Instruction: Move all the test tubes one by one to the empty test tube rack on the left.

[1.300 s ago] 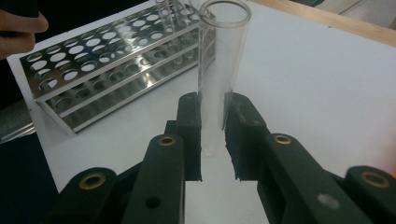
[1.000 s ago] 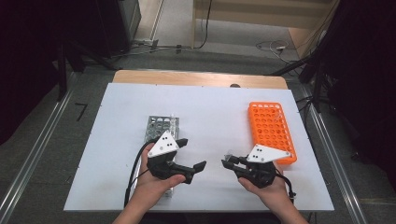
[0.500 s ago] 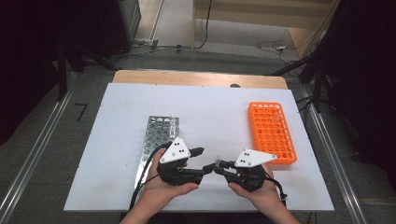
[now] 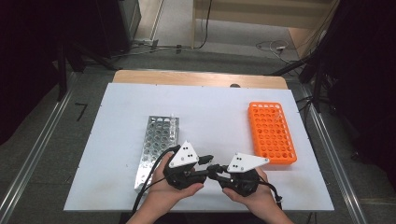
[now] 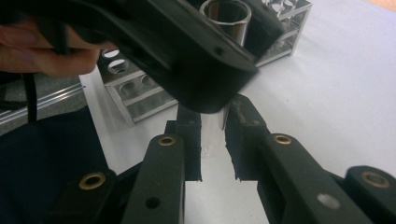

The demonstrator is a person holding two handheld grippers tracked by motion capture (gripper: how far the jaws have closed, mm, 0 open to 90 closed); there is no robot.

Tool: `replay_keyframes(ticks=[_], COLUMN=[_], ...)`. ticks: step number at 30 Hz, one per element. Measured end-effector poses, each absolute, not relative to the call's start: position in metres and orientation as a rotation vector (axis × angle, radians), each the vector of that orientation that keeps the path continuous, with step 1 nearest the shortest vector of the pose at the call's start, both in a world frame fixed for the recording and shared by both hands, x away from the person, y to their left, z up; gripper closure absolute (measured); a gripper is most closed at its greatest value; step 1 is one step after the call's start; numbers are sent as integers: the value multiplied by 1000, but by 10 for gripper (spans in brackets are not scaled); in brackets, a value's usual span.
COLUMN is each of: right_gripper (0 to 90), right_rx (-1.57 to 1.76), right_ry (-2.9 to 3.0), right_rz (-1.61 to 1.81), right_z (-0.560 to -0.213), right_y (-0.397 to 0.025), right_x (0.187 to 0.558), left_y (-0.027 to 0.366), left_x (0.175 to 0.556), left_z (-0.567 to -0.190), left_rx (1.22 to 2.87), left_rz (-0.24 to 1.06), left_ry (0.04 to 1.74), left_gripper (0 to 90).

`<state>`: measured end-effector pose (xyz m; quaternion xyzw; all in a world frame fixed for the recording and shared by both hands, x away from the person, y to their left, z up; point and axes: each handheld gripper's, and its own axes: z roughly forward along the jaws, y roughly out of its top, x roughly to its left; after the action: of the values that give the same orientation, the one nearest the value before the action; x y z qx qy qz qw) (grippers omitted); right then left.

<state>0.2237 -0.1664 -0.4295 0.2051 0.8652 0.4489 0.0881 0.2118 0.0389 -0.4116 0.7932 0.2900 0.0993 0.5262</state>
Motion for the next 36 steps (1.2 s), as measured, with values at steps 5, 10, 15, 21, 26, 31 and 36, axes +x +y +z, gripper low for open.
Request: replay_keyframes(ticks=[5,10,15,21,26,31,36], right_gripper=[743,742,722,401,80,0,0], right_rx=[618,620,622,615,632,645,672], right_ry=[2581,2577,2576,2598,2582,2577,2541], right_rz=[1334,1341,1356,1420,1443,1514,1526], right_z=[-429,-429,-428,-426,-422,-419,-417], right_y=[-165,-165,-166,-171,-177,-188,-199], right_x=[223,223,223,225,228,234,239], left_y=[39,41,43,54,70,91,108], left_x=[211,211,211,214,219,225,229], left_z=[-411,-411,-410,-406,-399,-391,-385], left_rx=[1905,1904,1896,1878,1850,1805,1767], left_rz=[255,264,269,294,338,382,422], left_ry=[687,688,682,706,735,780,813], left_gripper=[735,756,758,758,758,758,759])
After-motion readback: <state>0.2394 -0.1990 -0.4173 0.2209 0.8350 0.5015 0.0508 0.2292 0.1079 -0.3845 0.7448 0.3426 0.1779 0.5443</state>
